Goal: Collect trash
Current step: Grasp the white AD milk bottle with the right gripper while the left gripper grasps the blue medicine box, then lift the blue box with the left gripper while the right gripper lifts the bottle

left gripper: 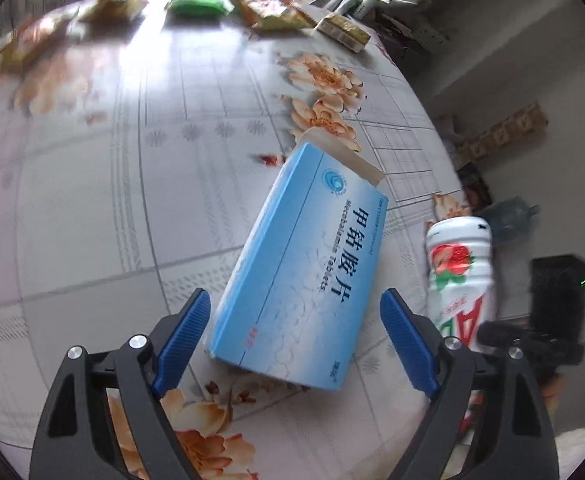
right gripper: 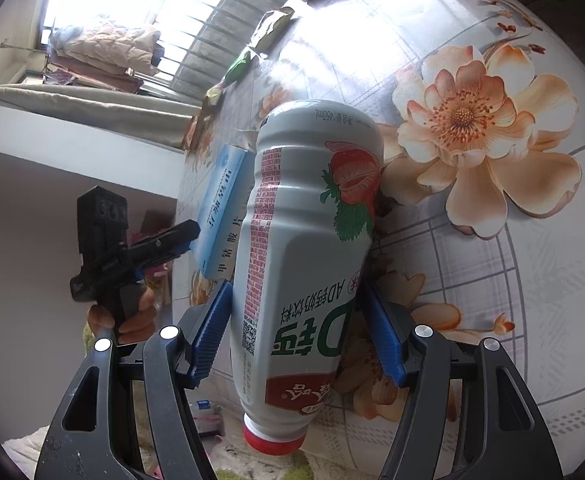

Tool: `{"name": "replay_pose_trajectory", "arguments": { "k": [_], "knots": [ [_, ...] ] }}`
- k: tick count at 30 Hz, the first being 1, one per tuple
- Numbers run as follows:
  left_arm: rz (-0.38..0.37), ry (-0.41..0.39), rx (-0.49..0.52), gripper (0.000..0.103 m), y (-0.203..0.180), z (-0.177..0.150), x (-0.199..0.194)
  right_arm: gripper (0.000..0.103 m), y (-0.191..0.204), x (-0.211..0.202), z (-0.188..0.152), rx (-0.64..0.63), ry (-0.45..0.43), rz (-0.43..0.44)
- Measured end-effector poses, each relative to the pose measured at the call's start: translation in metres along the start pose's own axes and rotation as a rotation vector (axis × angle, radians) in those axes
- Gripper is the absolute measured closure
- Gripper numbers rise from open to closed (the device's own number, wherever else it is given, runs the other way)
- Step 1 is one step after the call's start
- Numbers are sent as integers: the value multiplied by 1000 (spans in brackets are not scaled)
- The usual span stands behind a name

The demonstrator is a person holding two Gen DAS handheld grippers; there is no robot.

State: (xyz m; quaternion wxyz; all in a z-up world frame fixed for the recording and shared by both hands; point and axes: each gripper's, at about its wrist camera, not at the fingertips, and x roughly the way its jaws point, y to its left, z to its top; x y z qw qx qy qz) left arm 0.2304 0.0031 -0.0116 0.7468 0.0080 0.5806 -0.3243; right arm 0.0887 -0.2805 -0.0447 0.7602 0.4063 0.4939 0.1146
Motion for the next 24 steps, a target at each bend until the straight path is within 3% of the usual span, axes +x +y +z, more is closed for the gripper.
{"name": "replay_pose_trajectory", "arguments": {
  "k": [8, 11, 17, 24],
  "knots": [
    [242, -23, 194, 16, -37, 6, 26, 42, 0, -3, -1, -4, -5, -12],
    [236, -42, 164, 28, -36, 5, 25, 42, -1, -3, 0, -16, 7, -3],
    [253, -67, 107, 28, -37, -16, 17, 42, -5, -7, -2, -29, 28, 0],
    [210, -74, -43, 28, -45, -88, -9, 42, 6, -23, -30, -142, 77, -79]
  ]
}}
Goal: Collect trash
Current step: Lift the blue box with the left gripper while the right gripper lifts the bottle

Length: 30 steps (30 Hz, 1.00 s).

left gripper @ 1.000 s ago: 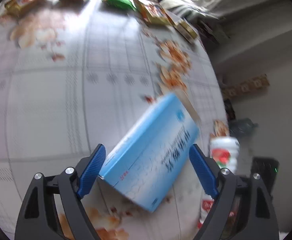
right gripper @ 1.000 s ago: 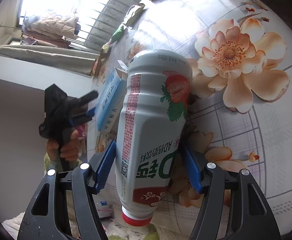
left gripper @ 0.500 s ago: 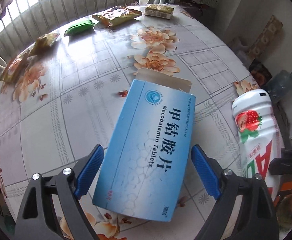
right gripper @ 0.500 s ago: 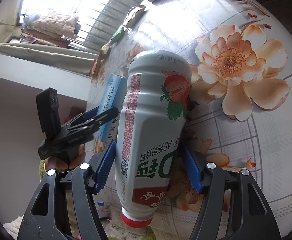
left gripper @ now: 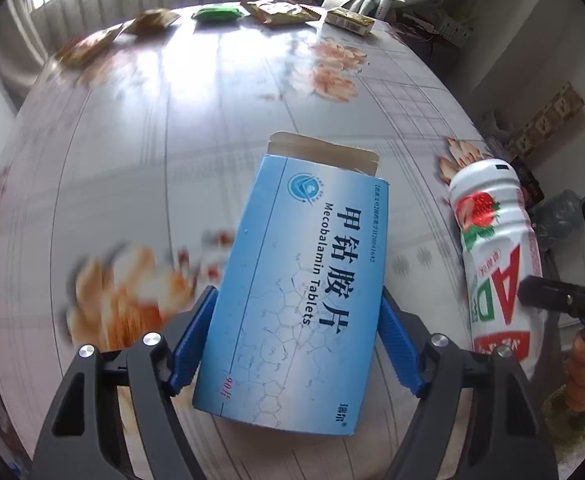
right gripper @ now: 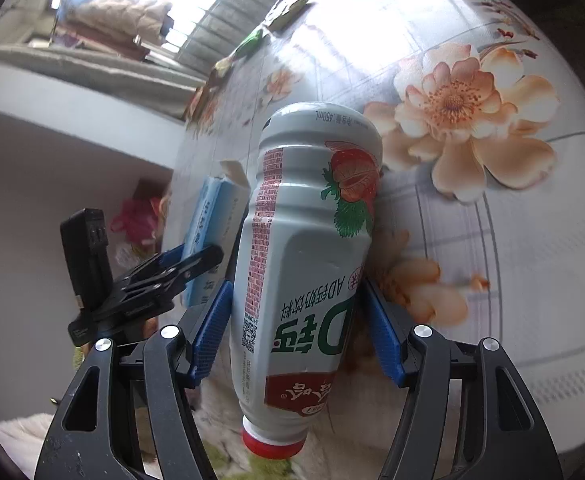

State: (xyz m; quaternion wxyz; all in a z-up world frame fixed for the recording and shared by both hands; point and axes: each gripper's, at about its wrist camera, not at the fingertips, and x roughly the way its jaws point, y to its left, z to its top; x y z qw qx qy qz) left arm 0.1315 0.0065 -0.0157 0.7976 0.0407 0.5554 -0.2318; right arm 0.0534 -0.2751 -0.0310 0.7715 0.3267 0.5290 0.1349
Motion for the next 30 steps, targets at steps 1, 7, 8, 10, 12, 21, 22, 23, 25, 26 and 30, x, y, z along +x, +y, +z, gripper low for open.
{"name": "replay_pose_trajectory", "arguments": {
  "k": [1, 7, 8, 10, 12, 21, 22, 23, 25, 26, 30],
  "knots": [
    [5, -2, -17, 28, -2, -10, -4, 42, 2, -1, -2, -8, 0, -14],
    [33, -21, -50, 24, -15, -26, -6, 39, 15, 0, -5, -26, -36, -109],
    [37, -32, -58, 24, -16, -26, -5, 39, 17, 2, -3, -26, -40, -118],
    [43, -44, -52, 24, -19, -24, -3, 38, 20, 6, -2, -20, -47, -137],
    [49, -54, -44, 24, -19, -21, -1, 38, 22, 9, -2, -16, -53, -145],
    [79, -78, -21, 24, -23, -16, 3, 38, 21, 21, 0, 23, -58, -145],
    [83, -80, -17, 24, -23, -17, 3, 38, 22, 21, 0, 23, -62, -148],
    [87, -82, -15, 25, -24, -17, 3, 38, 22, 21, 1, 23, -64, -149],
    [96, -88, -8, 27, -25, -17, 4, 38, 23, 22, 1, 19, -68, -153],
    [96, -89, -6, 27, -25, -17, 4, 39, 26, 25, 2, 18, -70, -158],
    [99, -90, -1, 27, -25, -16, 4, 41, 30, 30, 4, 5, -78, -168]
  ]
}}
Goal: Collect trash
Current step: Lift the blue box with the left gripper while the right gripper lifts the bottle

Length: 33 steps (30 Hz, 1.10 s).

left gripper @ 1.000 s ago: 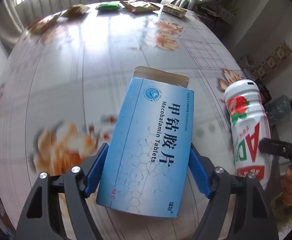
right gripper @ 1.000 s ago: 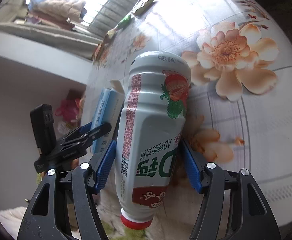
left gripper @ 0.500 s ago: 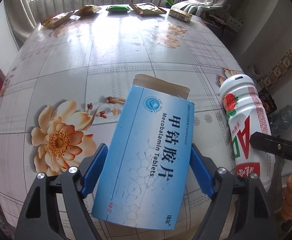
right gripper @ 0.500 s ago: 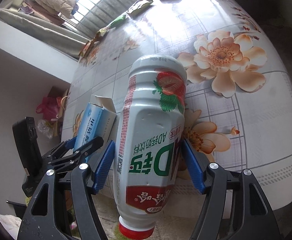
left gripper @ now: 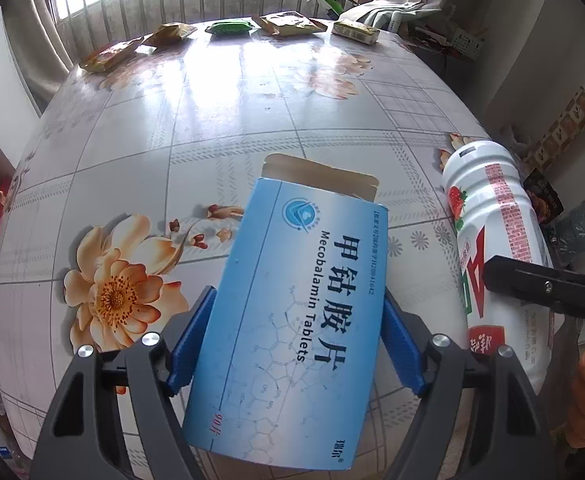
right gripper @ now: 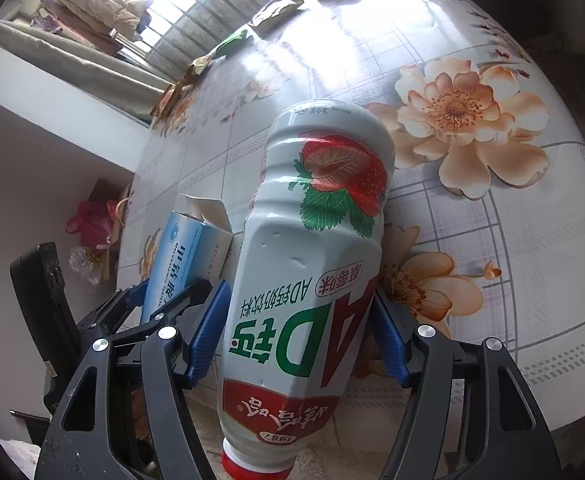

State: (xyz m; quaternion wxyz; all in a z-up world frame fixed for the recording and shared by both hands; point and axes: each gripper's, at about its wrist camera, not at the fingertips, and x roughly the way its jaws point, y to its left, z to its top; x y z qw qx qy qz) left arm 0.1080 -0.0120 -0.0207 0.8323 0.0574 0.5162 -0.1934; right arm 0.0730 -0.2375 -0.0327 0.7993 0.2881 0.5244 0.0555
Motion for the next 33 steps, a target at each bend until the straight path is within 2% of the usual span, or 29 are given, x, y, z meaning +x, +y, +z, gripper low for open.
{"name": "replay_pose_trajectory", "arguments": {
  "k": [18, 33],
  "knots": [
    [1, -9, -4, 28, -2, -5, -4, 42, -11, -11, -2, 15, -20, 21],
    [4, -70, 14, 28, -8, -10, -26, 43, -7, -22, -8, -4, -39, 34]
  ]
}}
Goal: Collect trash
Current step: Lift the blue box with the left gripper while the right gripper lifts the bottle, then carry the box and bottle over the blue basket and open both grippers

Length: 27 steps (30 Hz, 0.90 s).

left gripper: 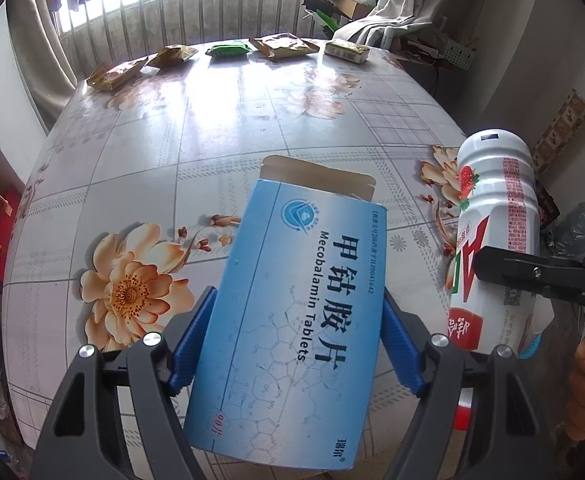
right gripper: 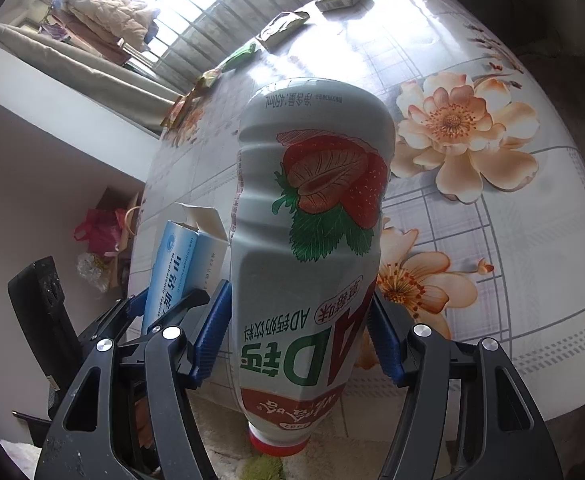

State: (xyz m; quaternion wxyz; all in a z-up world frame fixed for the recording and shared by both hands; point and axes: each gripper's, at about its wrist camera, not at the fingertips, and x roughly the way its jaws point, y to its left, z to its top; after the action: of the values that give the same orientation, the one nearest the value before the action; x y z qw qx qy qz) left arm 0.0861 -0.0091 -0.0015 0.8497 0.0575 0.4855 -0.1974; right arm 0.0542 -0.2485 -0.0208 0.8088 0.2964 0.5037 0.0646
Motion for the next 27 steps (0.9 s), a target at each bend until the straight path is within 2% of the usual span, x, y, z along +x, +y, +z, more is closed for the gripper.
{"name": "replay_pose_trajectory", "arguments": {
  "k": [16, 22, 27],
  "knots": [
    [4, -70, 39, 28, -15, -9, -30, 43, -6, -26, -19, 3, -50, 28],
    [-36, -86, 58, 28, -28, -10, -43, 43, -13, -45, -30, 16, -100, 39],
    [-95, -118, 141, 28, -63, -3, -57, 43, -36, -71, -46, 80, -175, 82]
  ]
}}
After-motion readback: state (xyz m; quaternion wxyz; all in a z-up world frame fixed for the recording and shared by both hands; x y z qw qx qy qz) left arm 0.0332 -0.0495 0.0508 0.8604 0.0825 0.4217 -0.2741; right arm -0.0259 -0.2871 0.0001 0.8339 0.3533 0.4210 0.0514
